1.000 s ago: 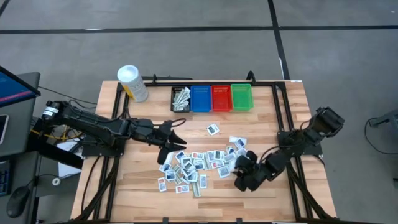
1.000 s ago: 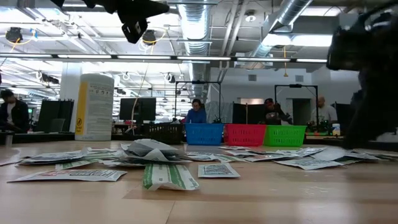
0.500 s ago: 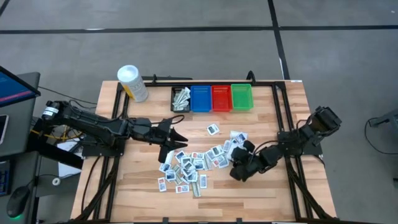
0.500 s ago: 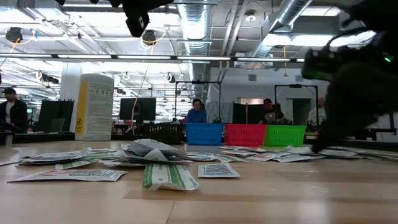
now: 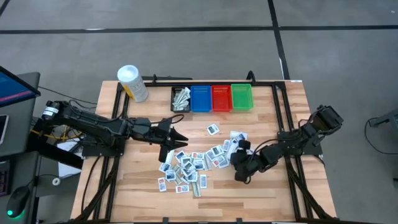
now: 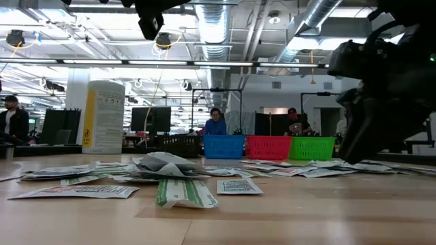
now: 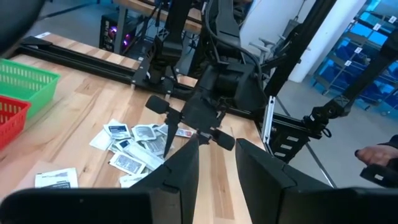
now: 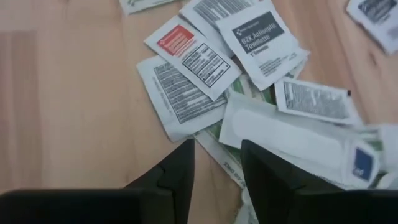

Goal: Pick & Place First Aid Supplies
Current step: Put the green bandage pack in the black bin

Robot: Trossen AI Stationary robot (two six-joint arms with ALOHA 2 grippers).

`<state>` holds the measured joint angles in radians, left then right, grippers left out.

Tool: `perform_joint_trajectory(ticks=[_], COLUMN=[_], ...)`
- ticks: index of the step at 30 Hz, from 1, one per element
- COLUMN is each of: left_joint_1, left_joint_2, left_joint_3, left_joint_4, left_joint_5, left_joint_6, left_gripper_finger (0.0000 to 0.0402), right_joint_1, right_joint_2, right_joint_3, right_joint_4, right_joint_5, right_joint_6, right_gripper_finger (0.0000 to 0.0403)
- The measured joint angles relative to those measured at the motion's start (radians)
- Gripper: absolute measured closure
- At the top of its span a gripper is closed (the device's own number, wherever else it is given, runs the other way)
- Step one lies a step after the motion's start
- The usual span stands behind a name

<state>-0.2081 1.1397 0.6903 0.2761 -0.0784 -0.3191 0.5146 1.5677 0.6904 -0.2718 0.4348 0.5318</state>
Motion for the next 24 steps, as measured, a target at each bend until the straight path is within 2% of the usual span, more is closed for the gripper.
perform_joint_trajectory(ticks=[4,12,18,24], left_joint_1=[0.0,0.0,0.0,0.0], left_joint_2=[0.0,0.0,0.0,0.0], left_joint_3=[0.0,0.0,0.0,0.0], left_joint_4=[0.0,-0.002,-0.006,-0.006], left_joint_5=[0.0,0.0,0.0,0.0], left_joint_6=[0.002,0.008,0.008,0.008], left_gripper_finger=[0.0295,0.0295,0.0295,0.0295], right_joint_1=[0.0,-0.004,-0.04,-0.077], right_joint_2=[0.0,0.0,0.017,0.057], right_joint_3=[0.027,0.028,0.028,0.029], right_joint_4=[-0.067,-0.08,-0.071,-0.023], right_joint_5=[0.006,0.011,0.012,0.013], right_joint_6=[-0.134,-0.429,-0.503,-0.54], right_gripper_finger=[0.0257,0.0214,0.0194,0.0192])
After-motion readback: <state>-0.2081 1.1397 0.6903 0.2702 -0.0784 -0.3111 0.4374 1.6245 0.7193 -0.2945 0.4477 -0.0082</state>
